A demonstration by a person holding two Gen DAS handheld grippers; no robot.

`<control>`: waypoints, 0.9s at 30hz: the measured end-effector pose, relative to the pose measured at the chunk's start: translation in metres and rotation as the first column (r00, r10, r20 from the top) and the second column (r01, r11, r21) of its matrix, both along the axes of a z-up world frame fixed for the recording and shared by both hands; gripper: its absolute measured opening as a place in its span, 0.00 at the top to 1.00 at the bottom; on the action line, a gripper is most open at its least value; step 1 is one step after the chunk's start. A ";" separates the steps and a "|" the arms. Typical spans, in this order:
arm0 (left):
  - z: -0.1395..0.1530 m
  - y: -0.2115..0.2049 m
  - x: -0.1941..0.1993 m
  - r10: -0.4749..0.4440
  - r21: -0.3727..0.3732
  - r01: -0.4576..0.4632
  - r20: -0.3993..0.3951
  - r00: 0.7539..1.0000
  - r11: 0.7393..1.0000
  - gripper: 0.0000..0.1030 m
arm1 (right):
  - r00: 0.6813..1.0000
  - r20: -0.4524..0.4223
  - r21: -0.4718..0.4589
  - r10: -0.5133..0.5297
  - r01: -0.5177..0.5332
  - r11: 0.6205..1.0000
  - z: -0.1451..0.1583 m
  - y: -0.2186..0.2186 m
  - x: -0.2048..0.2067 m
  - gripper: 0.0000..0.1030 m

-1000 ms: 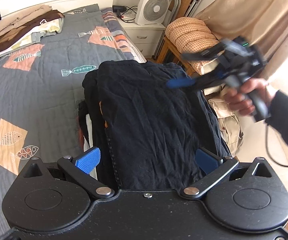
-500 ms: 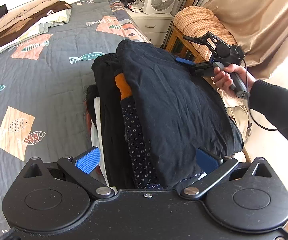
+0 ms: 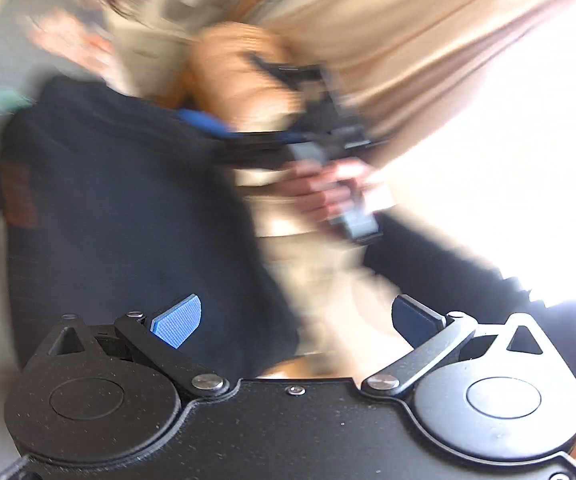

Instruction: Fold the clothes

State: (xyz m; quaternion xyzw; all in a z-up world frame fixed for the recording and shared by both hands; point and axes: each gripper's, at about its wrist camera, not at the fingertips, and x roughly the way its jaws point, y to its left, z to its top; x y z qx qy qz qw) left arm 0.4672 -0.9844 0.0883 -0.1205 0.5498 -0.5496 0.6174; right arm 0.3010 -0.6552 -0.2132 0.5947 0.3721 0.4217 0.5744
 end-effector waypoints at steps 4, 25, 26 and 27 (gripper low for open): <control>-0.059 -0.018 0.018 -0.006 -0.144 -0.035 -0.272 0.962 0.989 0.01 | 0.998 -0.070 0.000 -0.006 0.006 1.000 -0.037 0.004 0.014 0.25; -0.068 0.030 0.066 -0.138 -0.339 0.006 -0.365 0.921 0.941 0.00 | 0.991 0.110 0.039 -0.076 0.072 0.997 0.007 -0.039 0.032 0.25; -0.067 0.022 0.078 -0.131 -0.352 -0.006 -0.365 0.922 0.936 0.00 | 0.990 0.132 0.046 -0.039 0.034 0.998 0.015 -0.026 0.030 0.25; -0.069 0.014 0.088 -0.124 -0.355 -0.017 -0.370 0.921 0.935 0.00 | 0.989 0.145 0.033 0.008 -0.013 0.999 0.020 -0.010 0.029 0.25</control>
